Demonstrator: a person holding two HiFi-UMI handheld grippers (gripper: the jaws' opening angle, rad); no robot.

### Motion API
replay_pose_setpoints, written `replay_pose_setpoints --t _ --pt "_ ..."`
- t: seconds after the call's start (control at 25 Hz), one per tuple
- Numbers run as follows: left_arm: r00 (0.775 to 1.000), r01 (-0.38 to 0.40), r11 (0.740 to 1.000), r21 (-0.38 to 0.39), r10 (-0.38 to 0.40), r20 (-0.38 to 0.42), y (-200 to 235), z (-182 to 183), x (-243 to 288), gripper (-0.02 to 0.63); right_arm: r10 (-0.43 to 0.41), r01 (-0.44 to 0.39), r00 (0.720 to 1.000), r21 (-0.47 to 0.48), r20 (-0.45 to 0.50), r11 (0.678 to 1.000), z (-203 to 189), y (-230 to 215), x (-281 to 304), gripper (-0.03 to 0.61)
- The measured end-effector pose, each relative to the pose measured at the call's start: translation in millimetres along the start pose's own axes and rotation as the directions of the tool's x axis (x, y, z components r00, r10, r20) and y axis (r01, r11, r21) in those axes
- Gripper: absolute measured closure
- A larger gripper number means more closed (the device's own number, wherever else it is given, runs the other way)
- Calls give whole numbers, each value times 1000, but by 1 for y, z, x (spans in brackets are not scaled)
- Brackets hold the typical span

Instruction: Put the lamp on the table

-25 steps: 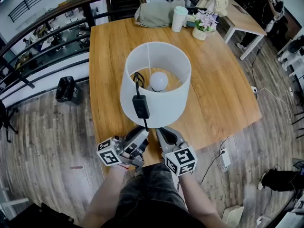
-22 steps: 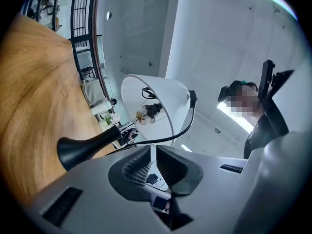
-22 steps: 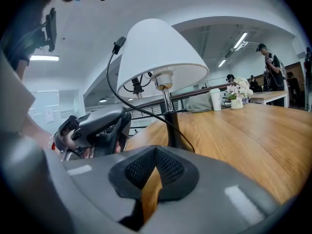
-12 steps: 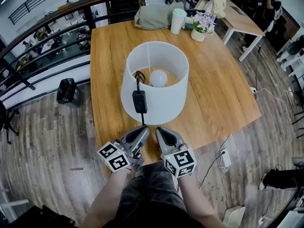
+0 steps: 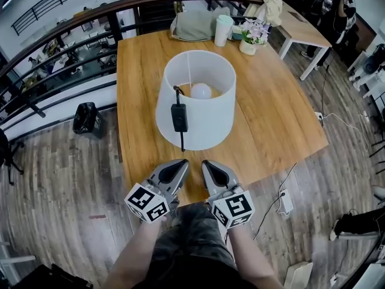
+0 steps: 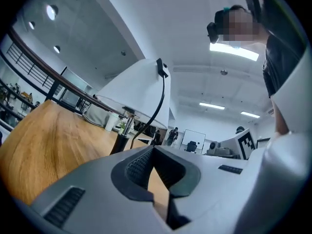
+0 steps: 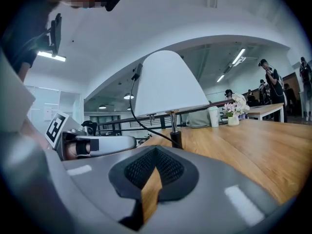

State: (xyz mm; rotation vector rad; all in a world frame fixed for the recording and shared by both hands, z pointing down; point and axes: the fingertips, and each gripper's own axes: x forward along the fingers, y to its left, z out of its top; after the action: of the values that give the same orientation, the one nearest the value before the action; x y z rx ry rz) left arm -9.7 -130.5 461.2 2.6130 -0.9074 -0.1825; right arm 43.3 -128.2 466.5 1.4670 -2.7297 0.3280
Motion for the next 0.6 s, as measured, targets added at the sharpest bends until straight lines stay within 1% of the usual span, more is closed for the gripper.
replay_pose_setpoints --t 0.16,0.6 --pt "1000 -24 999 31 24 12 -2 7 -9 617 -5 6 1000 -15 15 1000 7 10 -7 571" --pt "997 -49 998 50 46 58 -17 26 -32 617 -3 6 998 -62 55 998 30 34 -28 571"
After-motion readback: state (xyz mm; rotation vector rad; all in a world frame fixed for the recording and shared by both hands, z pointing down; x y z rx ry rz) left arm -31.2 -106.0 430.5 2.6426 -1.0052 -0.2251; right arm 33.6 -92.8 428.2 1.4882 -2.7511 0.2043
